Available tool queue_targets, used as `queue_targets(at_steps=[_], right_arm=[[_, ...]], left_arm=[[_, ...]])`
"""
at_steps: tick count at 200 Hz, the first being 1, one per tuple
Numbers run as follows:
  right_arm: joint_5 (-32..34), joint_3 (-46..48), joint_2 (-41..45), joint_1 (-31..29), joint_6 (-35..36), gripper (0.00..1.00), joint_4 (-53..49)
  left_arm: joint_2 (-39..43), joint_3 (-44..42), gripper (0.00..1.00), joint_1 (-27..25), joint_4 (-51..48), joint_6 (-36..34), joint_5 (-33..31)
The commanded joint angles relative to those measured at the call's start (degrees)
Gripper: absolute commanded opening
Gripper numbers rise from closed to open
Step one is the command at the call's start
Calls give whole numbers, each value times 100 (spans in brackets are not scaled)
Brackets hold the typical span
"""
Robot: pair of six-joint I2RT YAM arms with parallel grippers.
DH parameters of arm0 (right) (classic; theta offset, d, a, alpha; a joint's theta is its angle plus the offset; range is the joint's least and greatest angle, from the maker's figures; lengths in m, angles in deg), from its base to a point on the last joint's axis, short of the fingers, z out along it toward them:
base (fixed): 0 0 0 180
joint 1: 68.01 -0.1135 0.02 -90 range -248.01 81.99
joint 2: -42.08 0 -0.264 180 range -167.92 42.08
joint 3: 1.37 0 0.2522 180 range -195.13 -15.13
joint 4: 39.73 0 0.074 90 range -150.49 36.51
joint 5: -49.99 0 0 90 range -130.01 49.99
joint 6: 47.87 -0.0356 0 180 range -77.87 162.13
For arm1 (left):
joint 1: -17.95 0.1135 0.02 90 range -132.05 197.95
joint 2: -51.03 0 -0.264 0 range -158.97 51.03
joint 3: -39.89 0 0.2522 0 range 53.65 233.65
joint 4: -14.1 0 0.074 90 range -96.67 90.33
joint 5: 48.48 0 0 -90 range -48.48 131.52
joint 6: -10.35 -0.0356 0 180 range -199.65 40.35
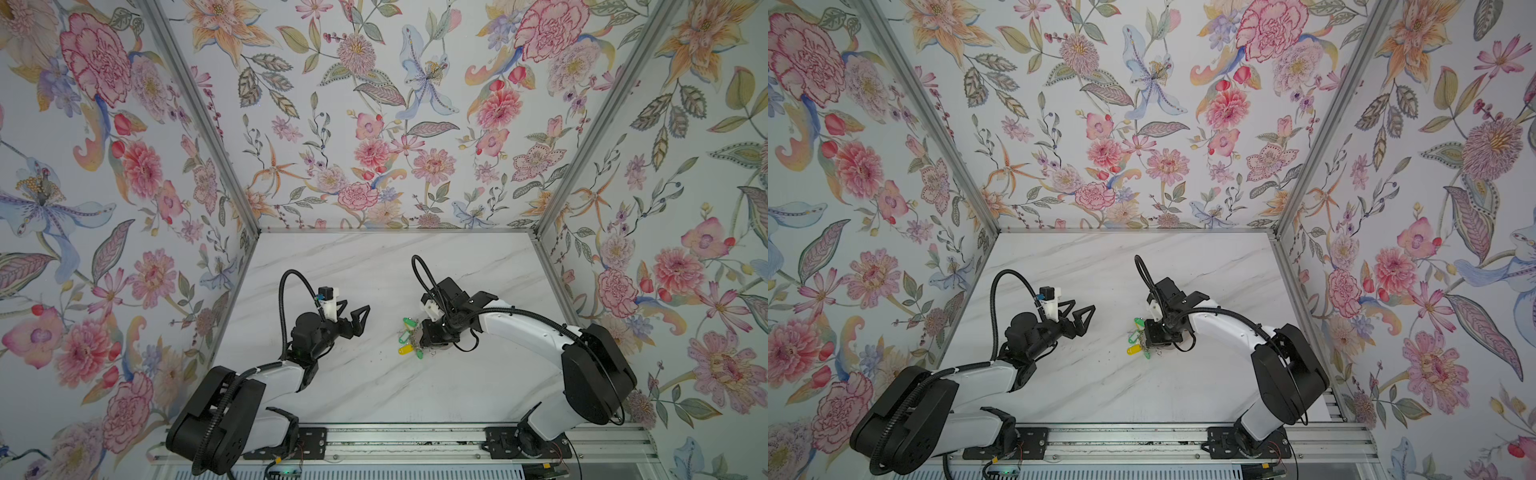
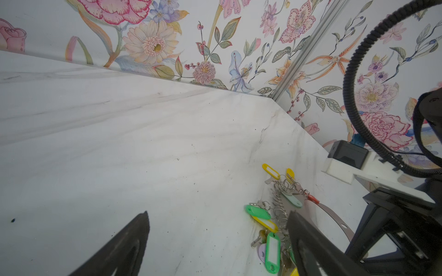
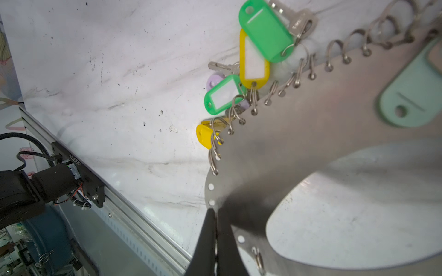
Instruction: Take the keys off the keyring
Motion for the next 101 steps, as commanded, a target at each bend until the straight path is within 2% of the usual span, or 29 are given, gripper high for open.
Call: queue_targets(at_steps=[1, 50, 101], right_arm=[[-546, -43, 28, 84, -1, 3, -342], [-978, -96, -203, 310, 239, 3, -745], [-1085, -327, -425, 354, 470, 2, -1127]], left_arm=[[148, -35, 93, -93, 68, -155, 27], [283, -28, 92, -184, -82, -289, -84], [213, 26, 92, -245, -118, -329, -78]])
